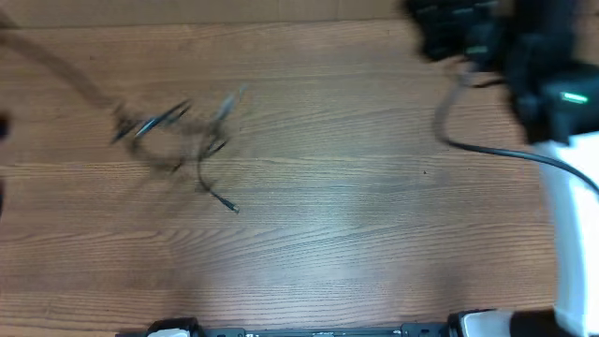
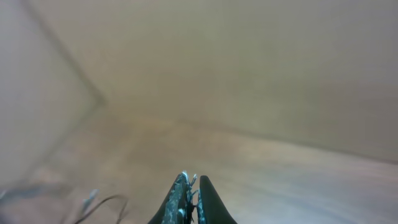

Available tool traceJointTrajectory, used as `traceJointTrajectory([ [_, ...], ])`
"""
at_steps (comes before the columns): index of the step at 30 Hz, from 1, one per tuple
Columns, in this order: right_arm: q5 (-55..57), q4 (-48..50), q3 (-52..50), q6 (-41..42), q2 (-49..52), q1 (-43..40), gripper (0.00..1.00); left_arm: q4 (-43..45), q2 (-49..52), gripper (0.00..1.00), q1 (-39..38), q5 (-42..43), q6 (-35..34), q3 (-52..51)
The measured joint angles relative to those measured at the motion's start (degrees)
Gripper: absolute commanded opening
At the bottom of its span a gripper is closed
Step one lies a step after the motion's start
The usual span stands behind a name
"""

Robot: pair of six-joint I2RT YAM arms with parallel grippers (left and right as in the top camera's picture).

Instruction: Untangle cables

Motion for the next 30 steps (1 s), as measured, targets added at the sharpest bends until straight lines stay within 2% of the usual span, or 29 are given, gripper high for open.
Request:
traceJointTrajectory([
  [1, -2.47, 0.22, 0.11, 0.66, -1.16, -3.15, 0.07, -0.13, -1.09, 0.04, 0.37, -0.72, 0.52, 0.09],
  [2, -5.44, 0.59, 0.26, 1.51, -2.25, -6.14, 0.21, -0.13, -2.05, 0.04, 0.57, -1.03, 0.81, 0.35],
  [3, -8.07, 0.79, 0.42, 2.19, -2.95, -8.02, 0.48, -0.09, -2.67, 0.04, 0.57, -1.07, 1.01, 0.57],
  [4, -10.64, 0.79, 0.63, 2.64, -3.52, -9.38, 0.7, -0.09, -3.19, 0.04, 0.57, -0.98, 1.25, 0.87],
  [5, -14.43, 0.59, 0.81, 3.78, -4.13, -9.99, 0.76, -0.09, -3.48, 0.04, 0.57, -0.72, 1.75, 1.29],
  [10, -18.91, -3.41, 1.05, 4.37, -3.85, -3.52, 0.78, -1.75, -0.83, 0.04, 0.63, 5.38, 1.49, 1.44],
  [17, -15.63, -4.0, 1.05, 1.95, -3.67, 7.98, 0.78, -1.46, 11.91, 0.04, 0.61, 24.2, -1.68, 1.05],
  [21, -14.16, -4.42, 1.05, 0.24, -3.67, 12.81, 0.73, 2.4, 19.21, 0.04, 0.61, 31.71, -7.28, 0.2],
  [25, -12.9, -4.81, 1.05, -3.04, -3.21, 18.12, 0.73, 7.23, 23.34, 0.04, 0.61, 39.21, -13.86, -0.2],
  [30, -9.18, -5.42, 1.05, -7.65, -0.81, 22.56, 0.78, 12.33, 23.23, 0.04, 0.61, 46.66, -19.78, -0.24],
])
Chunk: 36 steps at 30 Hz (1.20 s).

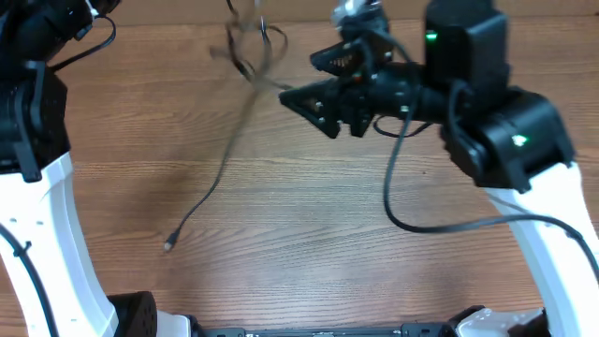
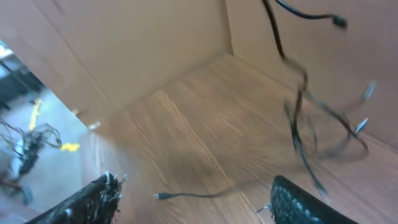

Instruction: Untangle cables

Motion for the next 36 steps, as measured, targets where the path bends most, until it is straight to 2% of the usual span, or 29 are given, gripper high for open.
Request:
traceJointTrajectory([
  [6, 5.11, 2.05, 0.0, -6.38, 6.95, 2.36, 0.89, 1.97, -3.06, 0.04, 0.0, 4.04, -2.91, 0.0],
  [14, 6.78, 5.68, 0.0, -13.66, 14.58, 3.41, 0.9, 2.1, -6.21, 0.04, 0.0, 6.32, -3.8, 0.17],
  [15, 6.78, 5.79, 0.0, -14.36, 14.88, 3.98, 0.86, 2.12, -6.27, 0.04, 0.0, 6.49, -3.85, 0.17],
  [17, 6.75, 5.81, 0.0, -15.61, 15.21, 5.16, 0.44, 2.05, -6.27, 0.04, 0.0, 6.69, -3.96, 0.17],
  [18, 6.75, 5.84, 0.0, -15.93, 15.3, 5.7, 0.36, 2.05, -6.27, 0.04, 0.0, 6.69, -3.96, 0.17],
  [19, 6.75, 5.79, 0.0, -16.33, 15.5, 6.62, 0.36, 2.1, -6.27, 0.04, 0.0, 6.86, -3.96, 0.17],
  [20, 6.73, 5.7, 0.0, -16.55, 15.63, 7.26, 0.45, 2.12, -6.27, 0.04, 0.0, 6.91, -3.98, 0.17],
  [21, 6.78, 5.46, 0.0, -16.35, 15.91, 7.98, 0.63, 2.25, -6.27, 0.04, 0.0, 6.93, -3.98, 0.17],
  [22, 6.8, 5.44, 0.0, -16.41, 16.15, 8.59, 0.88, 2.25, -6.29, 0.04, 0.0, 6.93, -3.98, 0.17],
  [23, 7.08, 5.4, 0.0, -16.85, 16.48, 9.2, 0.98, 2.25, -6.27, 0.04, 0.0, 6.93, -4.0, 0.17],
  [28, 10.36, 7.85, 0.0, -17.4, 17.29, 10.78, 0.99, 1.99, -6.27, 0.04, 0.0, 6.82, -3.91, 0.17],
  [36, 20.39, 8.13, 4.61, -14.88, 15.52, 8.02, 1.0, -0.81, -6.29, 0.04, 0.0, 5.4, -2.49, 0.2],
])
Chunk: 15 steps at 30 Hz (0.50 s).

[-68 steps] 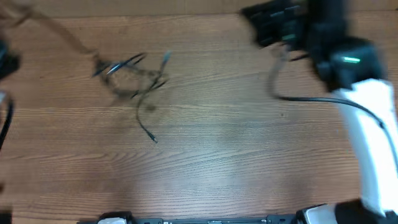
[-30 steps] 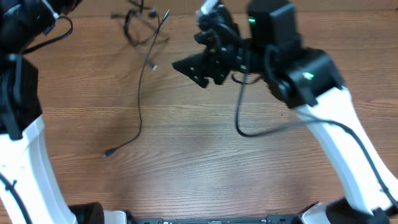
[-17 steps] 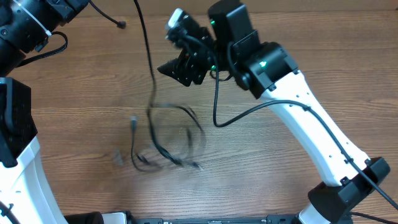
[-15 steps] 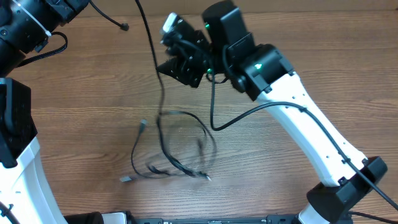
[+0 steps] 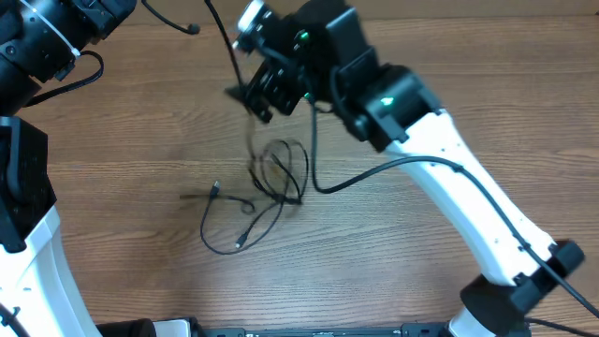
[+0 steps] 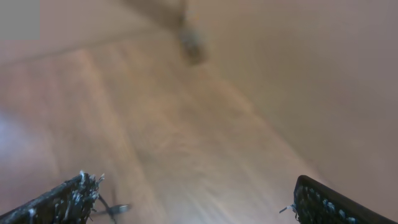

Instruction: Untangle cables

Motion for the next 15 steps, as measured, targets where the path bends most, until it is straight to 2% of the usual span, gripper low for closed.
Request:
traceJointTrajectory([
  [4, 1.79, -0.02, 1.16, 4.13, -2.93, -3.91, 1.0, 0.0, 0.02, 0.04, 0.02, -0.5, 0.31, 0.0],
  [7, 1.03, -0.63, 1.81, 8.04, -3.56, -7.76, 0.93, 0.0, 0.0, 0.04, 0.02, -0.76, 0.31, 0.0],
  [9, -2.36, -3.02, 1.81, 9.68, -3.5, -10.21, 0.93, 0.02, 0.0, 0.04, 0.02, -1.31, 0.31, 0.0],
  [15, -10.82, -7.56, 1.79, 6.91, -3.39, -9.03, 0.96, 1.62, 0.02, 0.04, 0.02, -3.96, -0.04, 0.0],
])
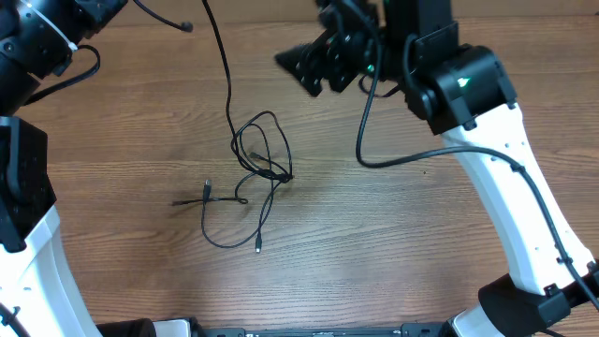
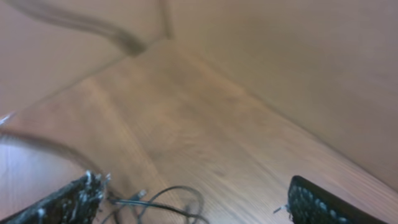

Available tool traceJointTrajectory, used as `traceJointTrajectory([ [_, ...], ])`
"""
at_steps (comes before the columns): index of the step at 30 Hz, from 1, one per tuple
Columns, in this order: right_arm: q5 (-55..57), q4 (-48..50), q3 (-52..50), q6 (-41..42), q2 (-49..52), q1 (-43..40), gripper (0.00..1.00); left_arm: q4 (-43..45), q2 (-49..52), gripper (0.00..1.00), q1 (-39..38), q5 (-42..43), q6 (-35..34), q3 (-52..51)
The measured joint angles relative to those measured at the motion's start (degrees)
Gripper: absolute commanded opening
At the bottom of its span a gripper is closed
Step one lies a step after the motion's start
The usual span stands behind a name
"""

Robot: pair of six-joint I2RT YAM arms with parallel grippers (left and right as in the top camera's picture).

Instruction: Untangle cables

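Observation:
A knot of thin black cables (image 1: 259, 171) lies on the wooden table (image 1: 421, 243), with loose plug ends at its left and lower side. One strand (image 1: 225, 75) climbs from the knot and leaves the overhead view at the top edge. My right gripper (image 1: 301, 62) hovers up and to the right of the knot, open wide and holding nothing. In the right wrist view the right gripper (image 2: 193, 208) spans the frame bottom, and the cable loops (image 2: 168, 202) show low between its fingers (image 2: 62, 205). The left gripper itself is out of view.
The left arm (image 1: 37, 140) stands along the left edge, its upper links at the top left. The right arm (image 1: 505, 187) crosses the right half, trailing its own thick black lead (image 1: 374, 150). A brown wall (image 2: 280, 62) bounds the table's far side.
My right gripper, still open, has moved from just above the knot to the right and farther back. The knot's upper loop has spread a little wider.
At first the cables lay blurred at the table's left, my right gripper shut at the far right. Then they hung at the back centre with a strand trailing down, the right gripper open beside them. Later the knot lay mid-table under the open right gripper, which now stands off right.

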Motion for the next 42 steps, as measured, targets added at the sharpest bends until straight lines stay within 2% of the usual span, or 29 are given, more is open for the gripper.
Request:
traceJointTrajectory([
  [6, -0.9, -0.17, -5.11, -8.13, -0.02, 3.74, 0.96, 3.89, 0.0, 0.04, 0.2, -1.53, -2.62, 0.0],
  [11, -1.64, 1.33, -10.93, -11.41, 0.04, 3.63, 0.95, 5.22, -0.02, 0.04, 2.12, -1.97, -5.46, 0.0],
  [14, -3.98, 2.73, -11.93, -13.75, 0.09, 3.65, 0.71, 6.54, 0.0, 0.04, 3.93, -2.03, -7.65, 0.0],
  [16, -5.05, 4.02, -11.93, -14.25, 0.09, 3.76, 0.73, 7.26, 0.0, 0.04, 4.68, -2.03, -8.81, 0.0],
  [18, -5.66, 5.27, -11.93, -14.56, 0.2, 4.09, 0.84, 7.74, 0.0, 0.04, 4.96, -2.01, -9.49, 0.0],
  [22, -6.51, 6.25, -11.93, -15.08, 2.23, 5.38, 0.87, 7.87, 0.0, 0.04, 5.14, -1.7, -10.62, 0.0],
  [24, -6.71, 6.45, -11.91, -15.17, 4.26, 5.99, 0.74, 7.87, -0.02, 0.04, 5.14, -1.42, -10.84, 0.0],
  [26, -6.75, 7.1, -11.93, -14.97, 6.43, 6.43, 0.7, 7.87, -0.02, 0.04, 5.14, -0.98, -10.88, 0.0],
  [28, -6.71, 7.91, -11.93, -15.26, 8.59, 6.78, 0.53, 7.85, 0.0, 0.04, 5.14, -0.39, -11.04, 0.0],
  [32, -6.71, 9.09, -11.93, -15.23, 11.5, 6.97, 0.47, 7.41, 0.0, 0.04, 5.14, 1.18, -11.08, 0.0],
  [33, -6.71, 9.09, -11.93, -15.17, 11.89, 7.02, 0.34, 7.13, -0.02, 0.04, 5.14, 1.53, -11.08, 0.0],
  [34, -6.73, 9.11, -11.93, -15.02, 12.44, 7.08, 0.06, 6.82, 0.0, 0.04, 5.14, 1.79, -11.08, 0.0],
  [42, -5.86, 8.07, -11.93, -11.43, 14.45, 7.17, 0.04, 6.49, 0.0, 0.04, 5.18, 2.25, -10.8, 0.0],
])
